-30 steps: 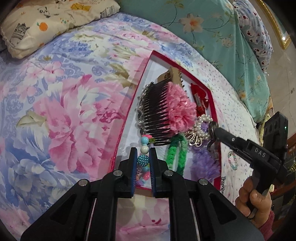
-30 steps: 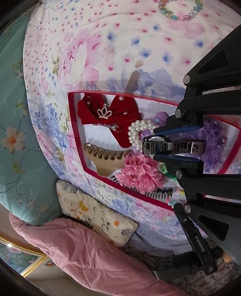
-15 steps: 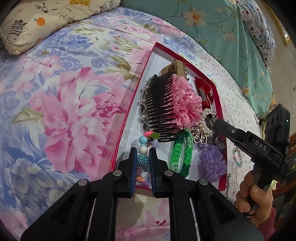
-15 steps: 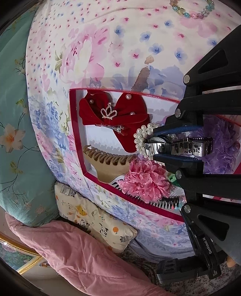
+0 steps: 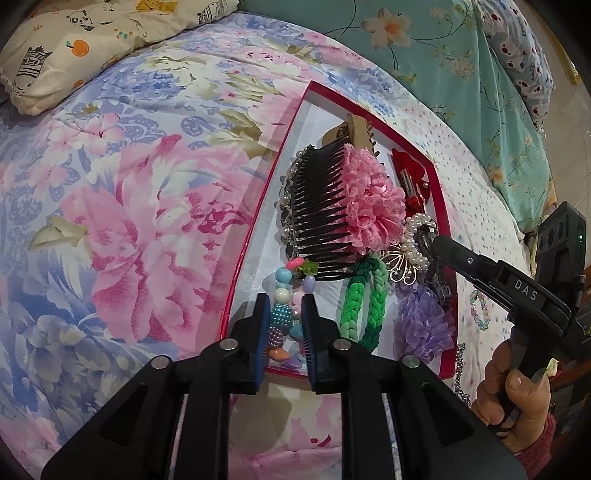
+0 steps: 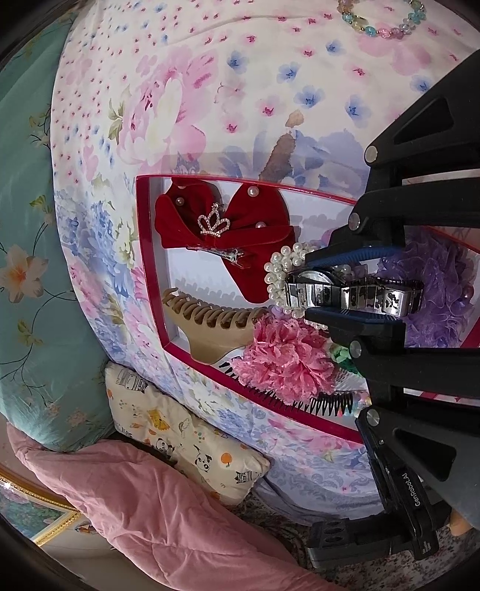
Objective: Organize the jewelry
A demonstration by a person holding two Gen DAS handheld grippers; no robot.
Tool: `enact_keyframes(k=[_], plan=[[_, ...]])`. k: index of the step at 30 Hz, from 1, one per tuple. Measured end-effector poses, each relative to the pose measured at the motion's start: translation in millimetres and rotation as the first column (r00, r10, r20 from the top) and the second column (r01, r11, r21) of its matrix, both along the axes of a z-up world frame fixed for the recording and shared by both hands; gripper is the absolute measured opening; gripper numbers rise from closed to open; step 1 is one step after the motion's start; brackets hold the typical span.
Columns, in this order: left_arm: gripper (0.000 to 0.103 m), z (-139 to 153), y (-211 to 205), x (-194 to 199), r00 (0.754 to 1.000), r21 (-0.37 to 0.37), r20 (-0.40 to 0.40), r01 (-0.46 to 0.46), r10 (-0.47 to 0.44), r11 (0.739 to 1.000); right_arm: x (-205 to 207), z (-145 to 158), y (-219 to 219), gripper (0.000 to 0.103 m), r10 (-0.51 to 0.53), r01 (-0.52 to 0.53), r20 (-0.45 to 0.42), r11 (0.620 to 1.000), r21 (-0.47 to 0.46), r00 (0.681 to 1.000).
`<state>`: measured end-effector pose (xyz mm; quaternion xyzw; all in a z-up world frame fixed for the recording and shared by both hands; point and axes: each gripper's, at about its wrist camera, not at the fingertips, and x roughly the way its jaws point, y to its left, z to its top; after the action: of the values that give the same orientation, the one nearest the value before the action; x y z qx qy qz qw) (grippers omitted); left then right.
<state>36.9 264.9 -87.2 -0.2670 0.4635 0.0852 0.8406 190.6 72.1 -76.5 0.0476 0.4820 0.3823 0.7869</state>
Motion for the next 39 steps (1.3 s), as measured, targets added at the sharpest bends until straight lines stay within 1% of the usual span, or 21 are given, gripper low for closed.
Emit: enact_keyframes(k=[3,5,9,12,14,15,17,19,20,23,24,26,27,30,32,34,36,38,39], plan=[[0.027,3,-2,0,1.000,0.000,0.002,0.005,-0.005,1.000,0,0,-1,0.029,0.003,-0.003,-0.012,1.000,0.002,1.000],[0.034,4,-4,0,1.000,0.002,0.003,0.011,-0.011,1.000,-2,1,-2,0.035,0.006,-0.006,-0.014,1.000,0.006,1.000],[0.043,11,-10,-2,1.000,0.022,0.014,0.009,-0.009,1.000,-4,6,-6,0.036,0.003,-0.002,-0.013,1.000,0.022,1.000],[0.053,19,-9,-7,0.999,0.005,0.039,-0.003,0.003,1.000,-6,13,-14,0.038,-0.003,0.004,-0.021,0.999,0.049,1.000],[0.065,26,-7,-13,0.998,-0.014,0.063,-0.019,0.020,1.000,-7,20,-24,0.049,-0.015,0.018,-0.034,0.996,0.091,0.999],[0.068,29,-7,-15,0.997,-0.022,0.074,-0.026,0.027,0.999,-8,23,-31,0.051,-0.025,0.030,-0.043,0.993,0.116,0.999],[0.080,34,-7,-21,0.995,-0.045,0.090,-0.040,0.044,0.998,-9,28,-43,0.055,-0.041,0.050,-0.062,0.987,0.155,0.997],[0.080,38,-8,-26,0.993,-0.069,0.103,-0.052,0.059,0.996,-10,30,-59,0.060,-0.060,0.081,-0.102,0.974,0.212,0.993],[0.083,40,-9,-29,0.992,-0.082,0.105,-0.058,0.066,0.995,-10,30,-67,0.064,-0.070,0.099,-0.125,0.965,0.244,0.990],[0.084,43,-11,-37,0.990,-0.125,0.109,-0.076,0.090,0.989,-13,30,-91,0.072,-0.103,0.154,-0.177,0.939,0.306,0.979],[0.085,43,-13,-39,0.990,-0.133,0.105,-0.080,0.094,0.988,-14,30,-99,0.073,-0.113,0.170,-0.188,0.932,0.321,0.976],[0.085,43,-19,-43,0.991,-0.142,0.083,-0.088,0.100,0.986,-17,31,-109,0.080,-0.125,0.187,-0.196,0.921,0.341,0.973],[0.085,44,-22,-44,0.992,-0.139,0.080,-0.086,0.097,0.987,-21,31,-116,0.081,-0.128,0.193,-0.197,0.915,0.356,0.972],[0.085,49,-33,-50,0.994,-0.094,0.058,-0.085,0.091,0.992,-30,33,-124,0.083,-0.137,0.196,-0.188,0.915,0.352,0.973],[0.085,55,-40,-54,0.995,-0.042,0.040,-0.088,0.090,0.995,-37,37,-125,0.085,-0.130,0.175,-0.159,0.931,0.320,0.979],[0.085,63,-49,-57,0.996,0.016,0.024,-0.081,0.081,0.997,-44,46,-124,0.085,-0.115,0.142,-0.109,0.947,0.288,0.987],[0.085,73,-57,-60,0.998,0.099,0.005,-0.070,0.070,0.993,-53,59,-122,0.088,-0.099,0.106,-0.041,0.965,0.241,0.994],[0.086,83,-65,-64,0.998,0.193,-0.010,-0.064,0.067,0.979,-61,68,-118,0.095,-0.076,0.073,0.011,0.979,0.193,0.997],[0.086,87,-67,-66,0.998,0.221,-0.014,-0.062,0.067,0.973,-65,74,-115,0.096,-0.057,0.049,0.039,0.985,0.164,0.998]])
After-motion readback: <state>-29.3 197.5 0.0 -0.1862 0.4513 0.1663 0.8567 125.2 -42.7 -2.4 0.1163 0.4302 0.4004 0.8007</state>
